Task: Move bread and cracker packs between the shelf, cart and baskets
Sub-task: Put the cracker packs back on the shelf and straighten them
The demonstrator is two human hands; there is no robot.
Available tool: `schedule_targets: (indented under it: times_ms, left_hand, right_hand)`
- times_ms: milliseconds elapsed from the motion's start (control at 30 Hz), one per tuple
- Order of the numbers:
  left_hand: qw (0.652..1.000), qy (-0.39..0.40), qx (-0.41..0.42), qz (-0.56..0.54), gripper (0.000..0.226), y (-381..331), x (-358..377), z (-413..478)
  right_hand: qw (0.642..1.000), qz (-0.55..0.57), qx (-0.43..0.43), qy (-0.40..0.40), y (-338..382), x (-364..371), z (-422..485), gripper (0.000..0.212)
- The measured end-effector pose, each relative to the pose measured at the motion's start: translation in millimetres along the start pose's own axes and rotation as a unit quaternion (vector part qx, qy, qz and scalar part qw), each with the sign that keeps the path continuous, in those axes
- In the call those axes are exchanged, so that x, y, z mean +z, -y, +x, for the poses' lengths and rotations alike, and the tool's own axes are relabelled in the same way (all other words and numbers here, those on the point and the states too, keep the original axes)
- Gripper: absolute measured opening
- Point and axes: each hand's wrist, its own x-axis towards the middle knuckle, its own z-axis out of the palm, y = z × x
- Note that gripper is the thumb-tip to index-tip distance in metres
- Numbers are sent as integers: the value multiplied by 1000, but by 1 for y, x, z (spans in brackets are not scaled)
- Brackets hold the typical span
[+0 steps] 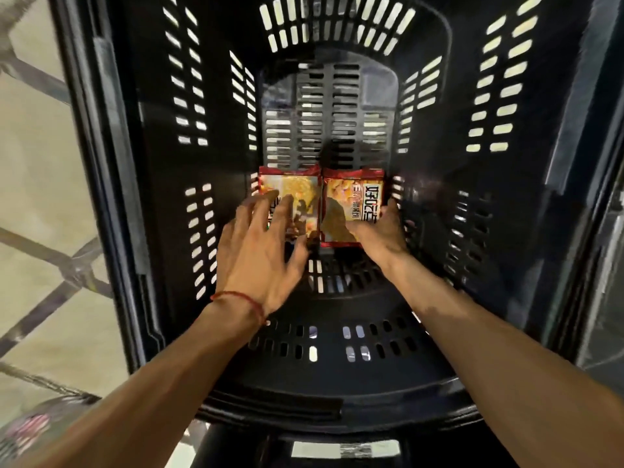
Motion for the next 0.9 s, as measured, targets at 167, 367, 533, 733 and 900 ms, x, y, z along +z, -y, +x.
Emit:
schedule_targets:
  times_ms: [167,367,533,733,900]
  left_hand:
    - [1000,13,-8,-13,64,1,-1,-5]
    - [999,5,-21,-30,63,2,1,-4]
    - [999,8,-28,-34,63,5,4,-4]
    - [995,7,-50,-86,61,2,6,-3]
    - [968,30,-137,-206,70,2,28,25]
  right_hand:
    - [999,-33,-4,4,7,-5,-8,64]
    - [997,-23,-61,-46,0,-3,-18,64]
    - [998,30,-63,-6,3,-2,-22,71]
    - [998,9,-52,-46,17,-10,-30,60]
    - [991,-40,-97,-80,24,-30,-39,59]
